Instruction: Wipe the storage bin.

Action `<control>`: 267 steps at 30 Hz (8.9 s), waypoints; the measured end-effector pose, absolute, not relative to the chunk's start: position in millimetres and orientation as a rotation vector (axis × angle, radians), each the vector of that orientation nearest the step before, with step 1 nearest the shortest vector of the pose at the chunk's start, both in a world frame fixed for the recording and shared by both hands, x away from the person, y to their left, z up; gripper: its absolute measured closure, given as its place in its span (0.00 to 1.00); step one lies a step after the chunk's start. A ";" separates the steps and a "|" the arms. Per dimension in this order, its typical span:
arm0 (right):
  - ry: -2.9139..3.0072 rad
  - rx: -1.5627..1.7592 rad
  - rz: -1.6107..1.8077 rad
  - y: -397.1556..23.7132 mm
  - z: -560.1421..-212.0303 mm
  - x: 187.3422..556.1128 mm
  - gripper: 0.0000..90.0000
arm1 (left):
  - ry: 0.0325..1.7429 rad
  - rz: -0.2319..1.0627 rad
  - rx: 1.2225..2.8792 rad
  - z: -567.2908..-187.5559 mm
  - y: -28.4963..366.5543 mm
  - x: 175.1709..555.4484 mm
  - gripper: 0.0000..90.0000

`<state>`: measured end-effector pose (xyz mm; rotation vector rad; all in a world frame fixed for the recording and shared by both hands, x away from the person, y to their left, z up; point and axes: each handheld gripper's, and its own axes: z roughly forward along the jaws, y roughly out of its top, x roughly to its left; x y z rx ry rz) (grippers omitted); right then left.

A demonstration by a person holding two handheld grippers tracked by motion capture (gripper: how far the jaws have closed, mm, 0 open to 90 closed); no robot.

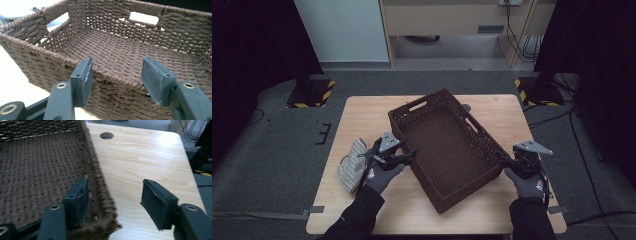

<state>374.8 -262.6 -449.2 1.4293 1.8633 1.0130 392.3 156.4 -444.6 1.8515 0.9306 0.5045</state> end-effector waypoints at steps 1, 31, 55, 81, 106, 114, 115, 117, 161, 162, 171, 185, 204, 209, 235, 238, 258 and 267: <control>1.856 1.430 1.010 -263.6 -450.1 376.4 0.41 | 0.931 0.516 1.841 -443.2 157.8 392.4 0.46; 1.847 1.412 1.026 -268.0 -451.8 380.5 0.36 | 0.979 0.557 1.808 -433.8 177.5 399.4 0.42; 1.825 1.412 0.969 -275.7 -455.7 393.7 0.38 | 1.160 0.620 1.766 -450.1 210.3 493.6 0.37; 1.873 1.362 1.103 -254.8 -436.8 370.5 0.35 | 1.131 0.577 1.778 -447.5 223.6 452.9 0.37; 1.916 1.368 1.132 -244.1 -444.0 369.4 0.36 | 1.144 0.496 1.770 -448.0 231.2 420.8 0.54; 1.945 1.376 1.063 -241.0 -452.3 375.9 0.45 | 1.112 0.542 1.766 -444.5 233.5 423.7 0.50; 1.942 1.374 1.055 -241.2 -452.6 377.5 0.47 | 1.111 0.530 1.770 -445.5 232.7 425.6 0.50; 1.937 1.375 1.052 -242.6 -452.9 380.8 0.48 | 1.110 0.524 1.794 -447.7 230.7 426.9 0.53; 1.968 1.367 1.043 -248.6 -446.5 366.6 0.60 | 1.153 0.502 1.848 -454.6 221.5 358.9 0.72; 1.972 1.374 1.049 -248.9 -446.7 367.4 0.62 | 1.152 0.504 1.852 -454.1 221.6 357.6 0.71; 2.024 1.344 1.071 -249.6 -446.0 372.5 0.72 | 1.142 0.495 1.782 -451.4 229.8 377.3 0.62; 1.930 1.339 1.119 -247.5 -435.9 376.4 0.51 | 1.128 0.479 1.796 -453.7 224.4 360.9 0.65; 2.001 1.374 1.056 -248.3 -444.0 371.0 0.69 | 1.101 0.539 1.737 -437.8 238.8 353.1 0.59; 2.030 1.378 1.000 -247.9 -448.1 367.7 0.82 | 1.128 0.587 1.732 -436.2 252.4 348.4 0.56; 1.994 1.363 1.036 -244.9 -437.7 362.2 0.53 | 1.331 0.632 1.851 -494.3 308.7 358.1 0.44; 1.971 1.356 1.054 -245.2 -434.3 365.3 0.52 | 1.357 0.615 1.874 -502.8 309.0 363.4 0.46; 1.985 1.415 1.035 -239.3 -451.4 390.9 0.53 | 1.366 0.593 1.780 -491.4 315.0 363.5 0.68; 1.981 1.408 0.962 -236.1 -454.4 389.7 0.65 | 1.294 0.608 1.680 -467.4 310.0 364.1 0.68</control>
